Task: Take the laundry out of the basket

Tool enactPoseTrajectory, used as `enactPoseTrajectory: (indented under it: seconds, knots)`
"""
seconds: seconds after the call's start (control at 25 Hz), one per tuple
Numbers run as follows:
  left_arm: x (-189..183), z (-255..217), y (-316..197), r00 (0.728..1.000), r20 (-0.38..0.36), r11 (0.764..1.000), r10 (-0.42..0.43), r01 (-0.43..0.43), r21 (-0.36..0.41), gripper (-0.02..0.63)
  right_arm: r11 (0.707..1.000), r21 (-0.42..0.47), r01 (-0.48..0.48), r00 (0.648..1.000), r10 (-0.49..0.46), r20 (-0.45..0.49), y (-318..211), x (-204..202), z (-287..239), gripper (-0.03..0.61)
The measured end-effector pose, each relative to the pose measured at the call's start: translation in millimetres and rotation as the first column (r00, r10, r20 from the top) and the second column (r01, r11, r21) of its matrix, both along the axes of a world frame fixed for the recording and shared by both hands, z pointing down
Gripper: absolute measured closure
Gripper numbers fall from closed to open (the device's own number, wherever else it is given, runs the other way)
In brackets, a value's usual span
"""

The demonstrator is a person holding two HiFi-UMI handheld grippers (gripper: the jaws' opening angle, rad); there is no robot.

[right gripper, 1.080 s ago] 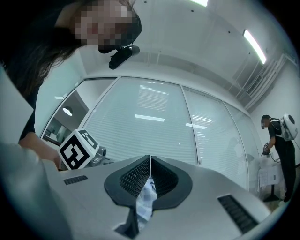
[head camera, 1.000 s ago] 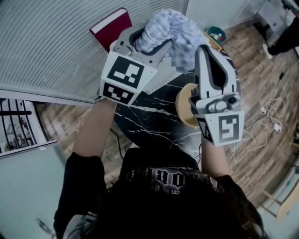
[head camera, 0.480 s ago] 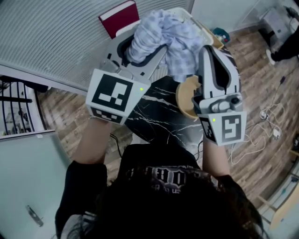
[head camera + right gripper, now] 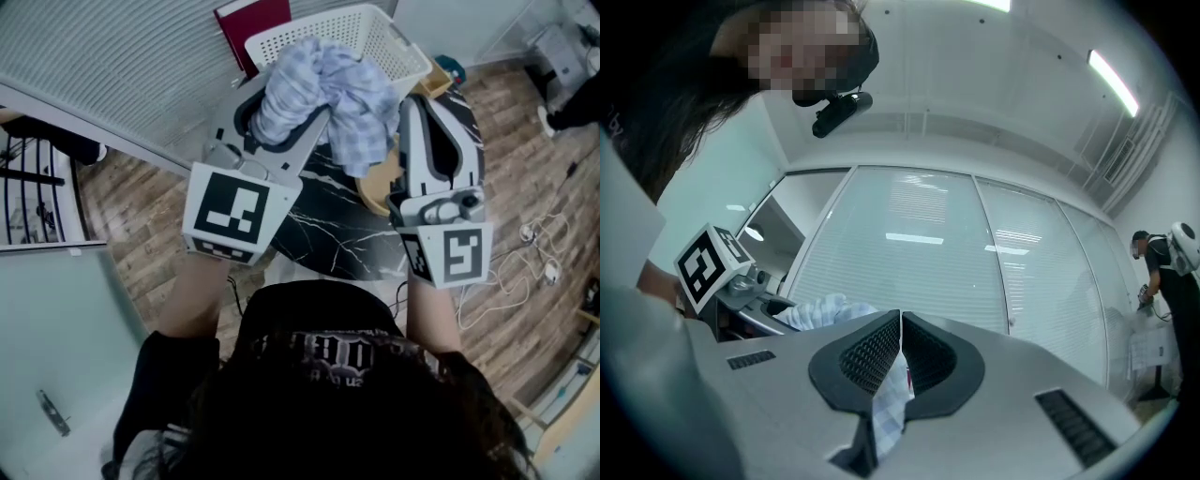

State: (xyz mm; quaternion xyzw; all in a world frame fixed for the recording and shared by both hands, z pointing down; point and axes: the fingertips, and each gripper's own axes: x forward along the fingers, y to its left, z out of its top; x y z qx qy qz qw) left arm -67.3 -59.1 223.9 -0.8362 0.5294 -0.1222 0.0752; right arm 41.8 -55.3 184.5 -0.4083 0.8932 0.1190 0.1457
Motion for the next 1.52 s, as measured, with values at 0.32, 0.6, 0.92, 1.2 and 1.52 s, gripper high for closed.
enactPoseTrajectory:
  seconds: [0.32, 0.6, 0.92, 1.2, 1.52]
  knots:
    - [-0.4, 20.7, 35.2, 0.998, -0.037, 0.999, -0.052, 0.052, 0.011, 0.382, 0.999, -0.035, 0.004, 1.0, -0.004, -0.006, 15.9, 0.8, 19.3, 0.551]
    - [0.5, 45.1, 52.5, 0.994, -0.046, 0.995, -0.098, 0.099, 0.012, 0.382, 0.999, -0.038, 0.025, 1.0, -0.025, -0.002, 27.2, -5.7, 30.1, 0.551]
    - [0.9, 63.3, 64.8, 0.988, -0.057, 0.99, -0.143, 0.144, 0.01, 0.382, 0.998, -0.052, 0.025, 0.999, -0.027, -0.024, 35.8, -6.3, 44.3, 0.551]
    - [3.6, 75.4, 69.8, 0.984, -0.095, 0.988, -0.152, 0.153, 0.003, 0.382, 0.998, -0.06, 0.032, 0.998, -0.036, -0.055, 39.1, -9.6, 56.3, 0.551]
    - [-1.7, 78.6, 74.7, 0.981, -0.089, 0.985, -0.172, 0.174, 0.011, 0.382, 0.998, -0.062, 0.01, 0.995, -0.016, -0.1, 42.8, -14.4, 64.8, 0.551]
